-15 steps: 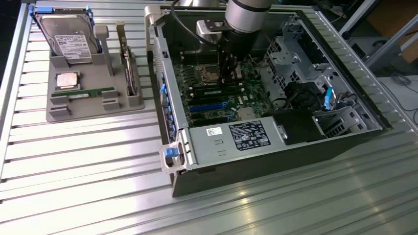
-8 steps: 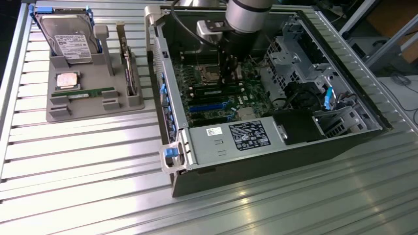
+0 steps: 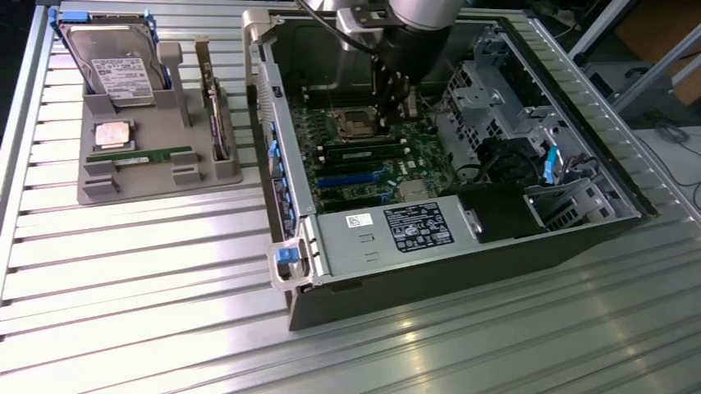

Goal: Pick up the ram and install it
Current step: 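Insert the ram into the slot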

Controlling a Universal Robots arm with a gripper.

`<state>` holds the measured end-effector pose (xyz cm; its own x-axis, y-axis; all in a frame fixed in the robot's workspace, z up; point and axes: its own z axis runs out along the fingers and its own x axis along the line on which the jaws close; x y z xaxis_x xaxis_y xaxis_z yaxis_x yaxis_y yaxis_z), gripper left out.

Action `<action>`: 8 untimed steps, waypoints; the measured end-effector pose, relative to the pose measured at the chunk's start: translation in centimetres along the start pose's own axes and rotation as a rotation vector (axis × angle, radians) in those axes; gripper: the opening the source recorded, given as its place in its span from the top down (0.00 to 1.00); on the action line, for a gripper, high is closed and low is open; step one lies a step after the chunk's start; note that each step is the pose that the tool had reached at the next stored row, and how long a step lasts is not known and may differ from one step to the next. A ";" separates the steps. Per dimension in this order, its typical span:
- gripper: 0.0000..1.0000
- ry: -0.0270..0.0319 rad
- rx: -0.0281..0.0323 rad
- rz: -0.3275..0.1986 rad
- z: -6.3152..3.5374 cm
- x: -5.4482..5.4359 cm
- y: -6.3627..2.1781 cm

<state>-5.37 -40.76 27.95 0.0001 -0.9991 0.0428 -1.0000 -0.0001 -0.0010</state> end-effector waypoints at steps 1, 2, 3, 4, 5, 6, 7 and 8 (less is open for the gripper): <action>0.89 0.0000 0.0000 0.000 -0.53 0.0 -0.01; 0.89 0.0000 0.0000 0.000 -0.97 0.0 0.00; 0.89 0.0000 0.0000 0.000 -1.41 0.1 -0.01; 0.89 0.0000 0.0000 0.000 -2.26 0.1 -0.01; 0.89 0.0001 -0.0001 0.000 -3.19 0.1 -0.01; 0.89 -0.0002 -0.0002 0.000 -3.83 0.2 -0.03; 0.89 0.0003 -0.0118 -0.003 -3.89 0.1 -0.25; 0.89 0.0001 -0.0154 -0.003 -4.14 0.1 -0.48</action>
<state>-4.89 -40.70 32.10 0.0030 -0.9991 0.0428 -0.9999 -0.0024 0.0145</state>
